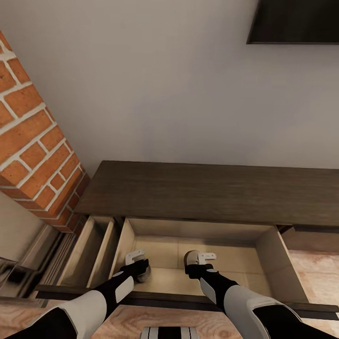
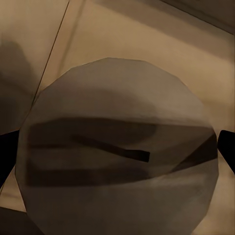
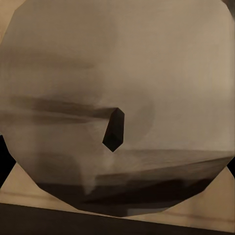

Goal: Place each of the two pumpkins and all three candles from the living room inside a cabinet in the living room (use any cabinet), then make sure every cabinet is closed, and position the cauldron so it is next to a table in the living room.

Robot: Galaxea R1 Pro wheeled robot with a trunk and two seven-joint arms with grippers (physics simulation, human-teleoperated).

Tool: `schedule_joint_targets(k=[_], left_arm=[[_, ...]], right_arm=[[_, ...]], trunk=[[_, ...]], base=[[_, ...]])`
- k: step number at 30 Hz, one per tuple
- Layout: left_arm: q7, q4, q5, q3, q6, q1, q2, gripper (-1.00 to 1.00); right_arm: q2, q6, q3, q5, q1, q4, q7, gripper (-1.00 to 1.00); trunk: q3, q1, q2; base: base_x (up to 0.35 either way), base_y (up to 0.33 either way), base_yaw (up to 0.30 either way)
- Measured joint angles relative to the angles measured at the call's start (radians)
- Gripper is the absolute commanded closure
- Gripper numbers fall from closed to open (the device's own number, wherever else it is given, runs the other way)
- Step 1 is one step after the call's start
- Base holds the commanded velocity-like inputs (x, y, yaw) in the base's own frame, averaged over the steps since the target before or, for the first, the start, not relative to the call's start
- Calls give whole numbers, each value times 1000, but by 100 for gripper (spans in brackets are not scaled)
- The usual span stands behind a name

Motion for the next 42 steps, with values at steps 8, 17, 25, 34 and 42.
schedule_joint_targets(k=[8, 17, 25, 34, 42], left_arm=[[0, 0, 0, 1, 0, 0, 0, -100], [0, 0, 0, 1, 0, 0, 0, -100], [0, 0, -1, 0, 0, 0, 0, -100], [0, -26, -1, -4, 1, 9, 2, -100], [3, -53, 3, -1, 4, 14, 2, -100]], right_arm=[[0, 0, 0, 0, 0, -1, 0, 100], [0, 0, 0, 0, 0, -1, 0, 100], [0, 1, 0, -1, 0, 0, 0, 100], [0, 171, 1, -4, 0, -2, -1, 100], [0, 265, 1, -6, 0, -7, 59, 100]], trunk=[[0, 0, 0], [0, 0, 0], [0, 0, 0], [0, 0, 0], [0, 0, 0]], base=[[0, 0, 0], [0, 0, 0], [0, 0, 0], [0, 0, 0], [0, 0, 0]])
